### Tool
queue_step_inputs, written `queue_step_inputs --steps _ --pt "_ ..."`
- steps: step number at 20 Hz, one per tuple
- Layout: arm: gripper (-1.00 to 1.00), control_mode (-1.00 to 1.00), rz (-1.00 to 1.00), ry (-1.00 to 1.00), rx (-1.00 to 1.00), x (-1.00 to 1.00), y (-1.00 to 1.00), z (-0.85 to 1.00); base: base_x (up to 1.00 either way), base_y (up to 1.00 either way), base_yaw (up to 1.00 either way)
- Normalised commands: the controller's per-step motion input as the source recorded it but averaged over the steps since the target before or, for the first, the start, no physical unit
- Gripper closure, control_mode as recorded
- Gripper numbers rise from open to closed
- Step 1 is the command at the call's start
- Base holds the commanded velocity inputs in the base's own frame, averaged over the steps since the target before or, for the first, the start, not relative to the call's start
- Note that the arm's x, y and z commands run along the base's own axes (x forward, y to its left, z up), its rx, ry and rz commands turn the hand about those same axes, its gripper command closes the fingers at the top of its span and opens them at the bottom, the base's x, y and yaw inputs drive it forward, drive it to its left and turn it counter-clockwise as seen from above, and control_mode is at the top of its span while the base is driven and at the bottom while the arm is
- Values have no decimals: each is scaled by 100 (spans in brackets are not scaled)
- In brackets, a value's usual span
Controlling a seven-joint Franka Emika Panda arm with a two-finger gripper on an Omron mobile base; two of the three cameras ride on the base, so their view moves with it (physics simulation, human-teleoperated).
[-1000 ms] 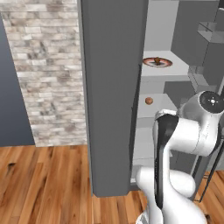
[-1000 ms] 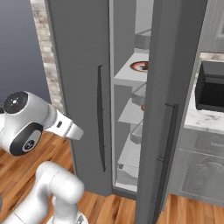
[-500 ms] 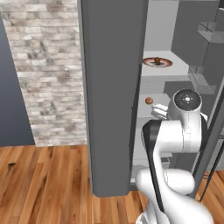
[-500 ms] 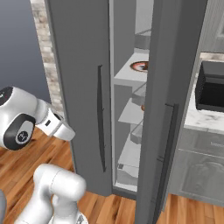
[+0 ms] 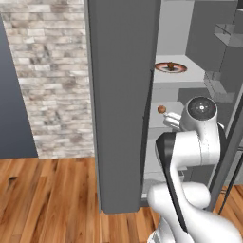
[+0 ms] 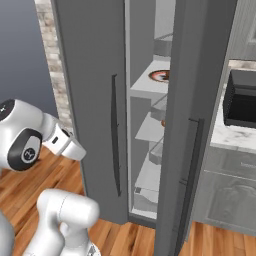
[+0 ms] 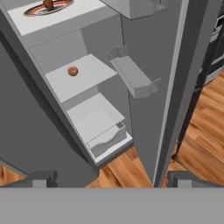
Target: Retrieve the chicken drumstick from the fridge and place it on the saucepan with marinade on the stove.
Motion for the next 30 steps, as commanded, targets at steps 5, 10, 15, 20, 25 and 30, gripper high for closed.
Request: queue_step_inputs --steps 5,10,15,20,25,30 --pt "-100 100 0 0 0 2 2 -3 5 8 0" --pt "-100 100 0 0 0 0 0 0 29 27 0" --pt "-100 100 0 0 0 0 0 0 44 22 -3" --pt "-100 100 0 0 0 0 0 0 58 1 -17" --pt "-100 100 0 0 0 0 0 0 55 0 -24" --pt "-100 100 0 0 0 0 0 0 50 0 -28"
